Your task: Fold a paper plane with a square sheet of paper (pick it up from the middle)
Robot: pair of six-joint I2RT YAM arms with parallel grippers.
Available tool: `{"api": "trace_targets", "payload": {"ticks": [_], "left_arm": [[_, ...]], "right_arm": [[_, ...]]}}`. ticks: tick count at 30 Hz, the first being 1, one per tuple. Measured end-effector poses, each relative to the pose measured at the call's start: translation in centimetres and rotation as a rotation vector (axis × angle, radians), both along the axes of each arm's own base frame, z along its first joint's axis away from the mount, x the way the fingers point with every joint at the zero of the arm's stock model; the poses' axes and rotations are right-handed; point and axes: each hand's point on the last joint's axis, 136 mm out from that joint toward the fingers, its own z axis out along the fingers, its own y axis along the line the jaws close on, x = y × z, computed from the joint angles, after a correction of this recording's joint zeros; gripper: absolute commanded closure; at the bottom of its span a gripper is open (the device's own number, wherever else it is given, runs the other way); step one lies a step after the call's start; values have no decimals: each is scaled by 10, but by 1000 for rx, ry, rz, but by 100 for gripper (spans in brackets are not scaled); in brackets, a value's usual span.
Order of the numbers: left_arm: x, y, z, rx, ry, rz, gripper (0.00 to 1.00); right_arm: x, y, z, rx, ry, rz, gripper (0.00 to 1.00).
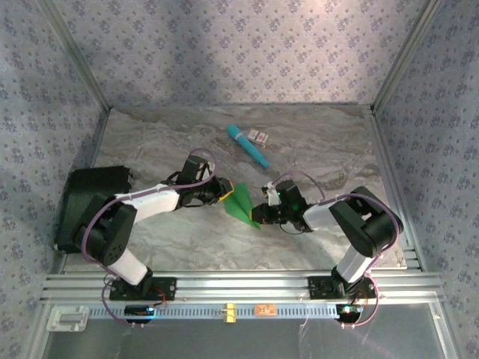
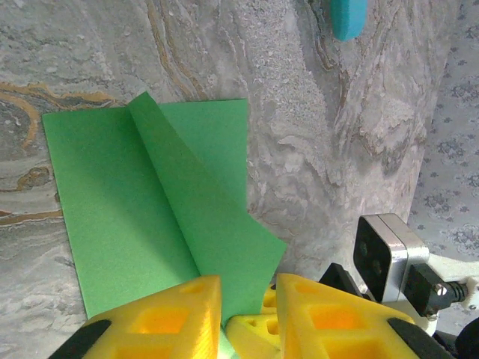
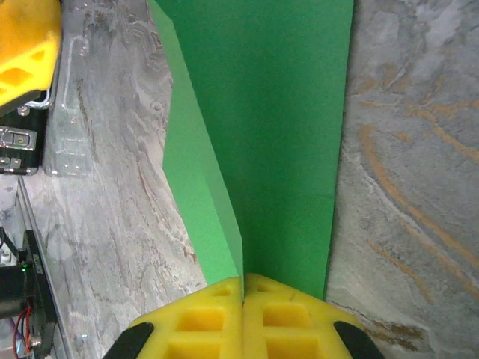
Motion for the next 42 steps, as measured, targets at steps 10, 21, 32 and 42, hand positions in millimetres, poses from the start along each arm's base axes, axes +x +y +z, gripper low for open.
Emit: {"api": "trace_targets", "payload": {"ticks": [10, 21, 32, 42], "left_arm": [[-9, -17, -15, 7, 18, -41, 77], [-13, -30, -14, -11, -6, -69, 80], [-17, -54, -31, -22, 1, -108, 82], [-15, -58, -39, -29, 10, -105, 82]], "right_arm": [[1, -4, 0, 21, 54, -26, 97], [1, -8, -1, 26, 90, -51, 97], [1, -11, -2, 37, 115, -73, 97], [1, -13, -1, 47, 117, -83, 97]]}}
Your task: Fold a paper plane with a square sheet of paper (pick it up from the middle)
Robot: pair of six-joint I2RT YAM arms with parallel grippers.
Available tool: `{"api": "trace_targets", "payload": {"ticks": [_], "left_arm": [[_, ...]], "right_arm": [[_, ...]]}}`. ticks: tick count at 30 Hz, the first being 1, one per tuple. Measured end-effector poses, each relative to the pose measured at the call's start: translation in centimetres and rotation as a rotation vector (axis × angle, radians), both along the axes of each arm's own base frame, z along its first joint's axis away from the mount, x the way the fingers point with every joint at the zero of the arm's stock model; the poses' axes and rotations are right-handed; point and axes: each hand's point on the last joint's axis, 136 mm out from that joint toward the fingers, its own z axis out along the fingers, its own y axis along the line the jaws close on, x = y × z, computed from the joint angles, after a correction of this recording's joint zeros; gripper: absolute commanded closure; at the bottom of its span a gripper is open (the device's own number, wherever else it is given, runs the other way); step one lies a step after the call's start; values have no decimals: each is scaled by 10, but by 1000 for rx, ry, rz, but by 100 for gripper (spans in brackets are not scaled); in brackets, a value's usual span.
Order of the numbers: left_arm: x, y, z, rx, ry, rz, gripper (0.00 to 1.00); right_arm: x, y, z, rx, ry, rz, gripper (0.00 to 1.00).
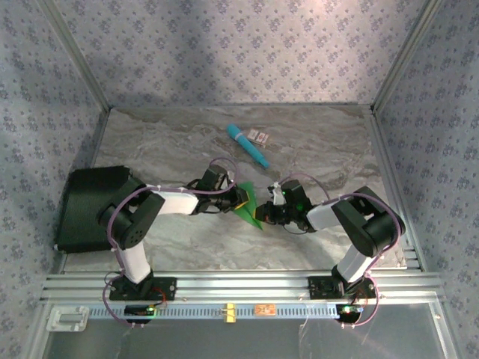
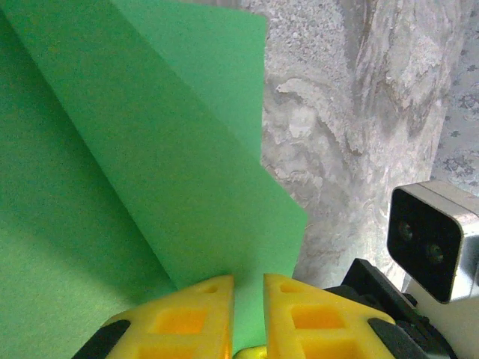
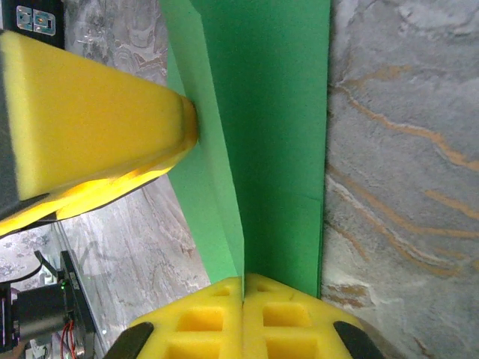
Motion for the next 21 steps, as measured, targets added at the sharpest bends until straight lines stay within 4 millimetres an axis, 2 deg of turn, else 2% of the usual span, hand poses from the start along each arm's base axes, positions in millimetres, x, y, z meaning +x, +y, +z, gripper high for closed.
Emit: {"api": "trace_targets", "payload": {"ticks": [11, 21], "left_arm": [[8, -7, 5, -12, -13, -1, 85], [12, -11, -5, -4, 3, -7, 85]], "right_arm": [[0, -3, -1, -1, 21, -20, 100], [0, -3, -1, 0, 26, -24, 100]]}}
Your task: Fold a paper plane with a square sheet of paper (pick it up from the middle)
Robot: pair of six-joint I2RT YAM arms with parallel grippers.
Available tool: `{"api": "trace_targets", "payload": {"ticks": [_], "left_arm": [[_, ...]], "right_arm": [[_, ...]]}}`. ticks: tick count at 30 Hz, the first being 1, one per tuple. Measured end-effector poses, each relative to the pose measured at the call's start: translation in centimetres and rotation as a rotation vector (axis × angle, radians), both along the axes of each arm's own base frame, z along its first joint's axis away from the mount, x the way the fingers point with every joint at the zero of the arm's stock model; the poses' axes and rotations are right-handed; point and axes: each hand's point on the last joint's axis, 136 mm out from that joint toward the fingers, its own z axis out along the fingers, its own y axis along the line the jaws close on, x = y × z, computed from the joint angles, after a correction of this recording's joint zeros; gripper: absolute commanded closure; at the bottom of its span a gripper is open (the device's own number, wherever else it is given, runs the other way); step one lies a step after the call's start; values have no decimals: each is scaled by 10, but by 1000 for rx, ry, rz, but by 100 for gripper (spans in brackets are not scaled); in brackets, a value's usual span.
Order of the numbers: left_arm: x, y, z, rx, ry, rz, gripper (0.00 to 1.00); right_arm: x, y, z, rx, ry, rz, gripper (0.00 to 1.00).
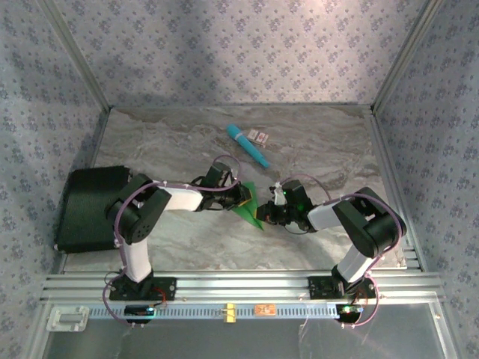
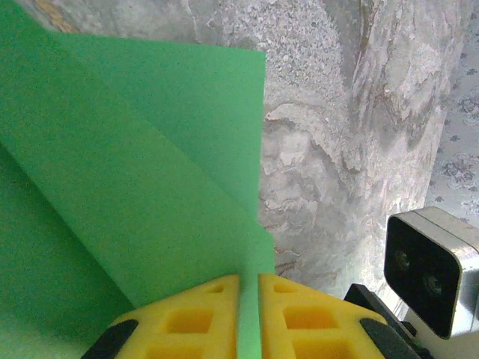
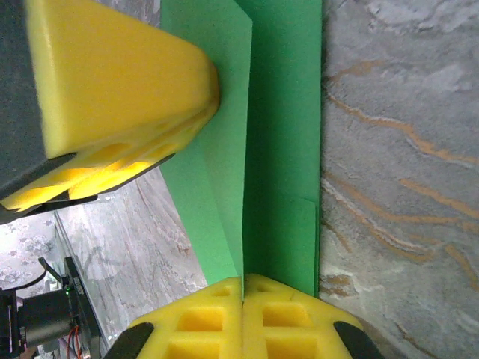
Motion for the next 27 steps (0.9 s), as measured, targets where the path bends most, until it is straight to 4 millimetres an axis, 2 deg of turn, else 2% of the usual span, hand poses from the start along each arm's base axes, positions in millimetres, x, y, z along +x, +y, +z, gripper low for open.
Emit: {"api": "trace_targets", "payload": {"ticks": [13, 20, 27], "left_arm": [[3, -6, -3, -8, 8, -14, 85], [3, -8, -12, 3, 25, -29, 86], [2, -10, -13, 1, 29, -44, 87]], "right_arm": [[0, -1, 0, 1, 7, -6, 100], [0, -1, -1, 0, 9, -6, 100], [0, -2, 0, -3, 13, -8, 95]]}}
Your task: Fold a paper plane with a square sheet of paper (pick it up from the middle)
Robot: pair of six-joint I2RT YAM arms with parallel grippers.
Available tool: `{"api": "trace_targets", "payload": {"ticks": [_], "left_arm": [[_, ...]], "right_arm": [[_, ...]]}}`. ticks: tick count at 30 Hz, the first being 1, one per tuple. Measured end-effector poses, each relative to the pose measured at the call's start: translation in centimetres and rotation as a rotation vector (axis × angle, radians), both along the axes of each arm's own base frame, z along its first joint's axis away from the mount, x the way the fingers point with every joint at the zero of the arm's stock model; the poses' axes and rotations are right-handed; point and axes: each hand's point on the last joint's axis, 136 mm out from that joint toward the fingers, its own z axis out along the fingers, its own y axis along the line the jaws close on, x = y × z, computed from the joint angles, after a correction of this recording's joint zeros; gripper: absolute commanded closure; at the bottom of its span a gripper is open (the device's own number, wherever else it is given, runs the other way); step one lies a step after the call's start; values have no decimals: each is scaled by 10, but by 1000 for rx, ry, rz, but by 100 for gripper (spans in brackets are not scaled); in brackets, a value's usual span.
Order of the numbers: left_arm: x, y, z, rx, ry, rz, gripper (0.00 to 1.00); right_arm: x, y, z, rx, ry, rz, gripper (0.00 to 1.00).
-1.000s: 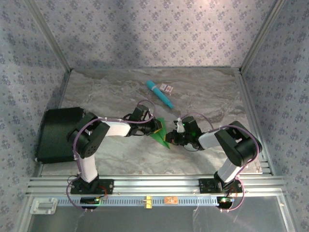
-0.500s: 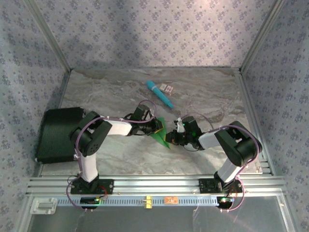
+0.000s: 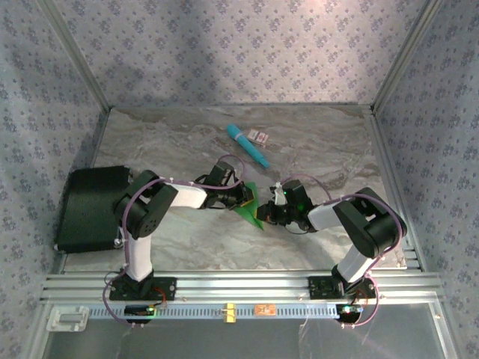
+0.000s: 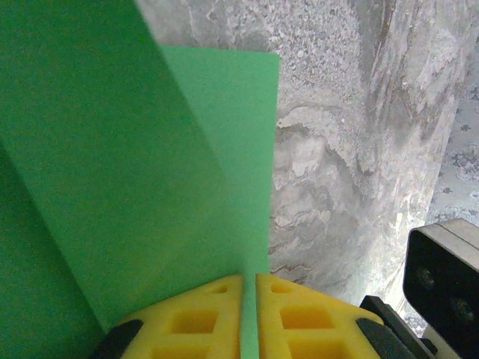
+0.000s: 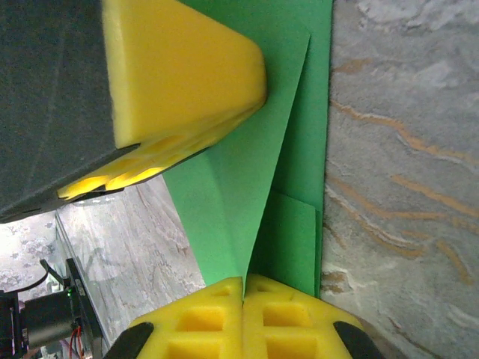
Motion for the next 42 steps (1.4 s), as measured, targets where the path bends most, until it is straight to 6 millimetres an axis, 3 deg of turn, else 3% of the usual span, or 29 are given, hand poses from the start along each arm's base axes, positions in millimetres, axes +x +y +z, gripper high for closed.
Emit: {"api": "trace_targets", "payload": {"ticks": [19, 27, 34, 42], "left_arm": [[-4, -3, 0, -11, 13, -27, 88], [-5, -3, 0, -12, 15, -29, 88], [-5, -3, -1, -12, 15, -29, 88], [-4, -2, 0, -11, 13, -28, 88]], "right_arm": [[-21, -19, -1, -80, 69, -17, 86], [-28, -24, -4, -107, 78, 3, 95], [-30, -24, -2, -111, 70, 14, 83], [-36, -31, -2, -149, 66, 23, 82]]}}
